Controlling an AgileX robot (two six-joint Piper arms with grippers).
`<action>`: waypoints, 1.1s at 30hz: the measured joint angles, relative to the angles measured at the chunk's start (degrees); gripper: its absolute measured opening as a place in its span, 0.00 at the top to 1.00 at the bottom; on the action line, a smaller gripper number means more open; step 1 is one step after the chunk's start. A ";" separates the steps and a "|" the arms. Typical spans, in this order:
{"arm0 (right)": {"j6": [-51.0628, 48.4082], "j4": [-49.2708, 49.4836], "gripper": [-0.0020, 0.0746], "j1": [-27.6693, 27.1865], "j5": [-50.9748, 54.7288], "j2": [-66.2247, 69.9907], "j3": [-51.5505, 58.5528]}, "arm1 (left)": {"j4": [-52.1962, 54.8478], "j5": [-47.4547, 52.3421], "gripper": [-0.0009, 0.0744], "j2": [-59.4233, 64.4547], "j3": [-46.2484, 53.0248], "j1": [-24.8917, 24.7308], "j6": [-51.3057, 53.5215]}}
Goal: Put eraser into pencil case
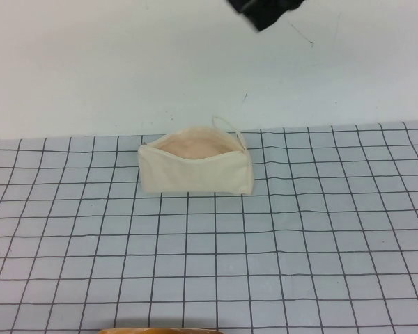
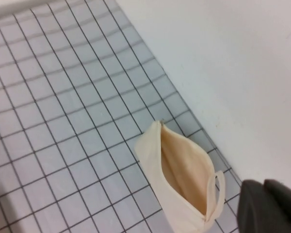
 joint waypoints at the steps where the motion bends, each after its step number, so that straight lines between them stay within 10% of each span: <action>1: -0.15 0.43 0.97 0.00 0.00 -2.01 1.12 | 0.00 0.00 0.99 0.00 0.00 0.00 0.00; 17: 4.71 -9.51 0.98 0.00 -1.98 -38.30 43.44 | 0.00 0.00 0.99 0.00 0.00 0.00 0.00; 33: 26.60 -24.37 0.98 -2.27 -42.07 -73.39 100.68 | 0.00 0.00 0.99 0.00 0.00 0.00 0.00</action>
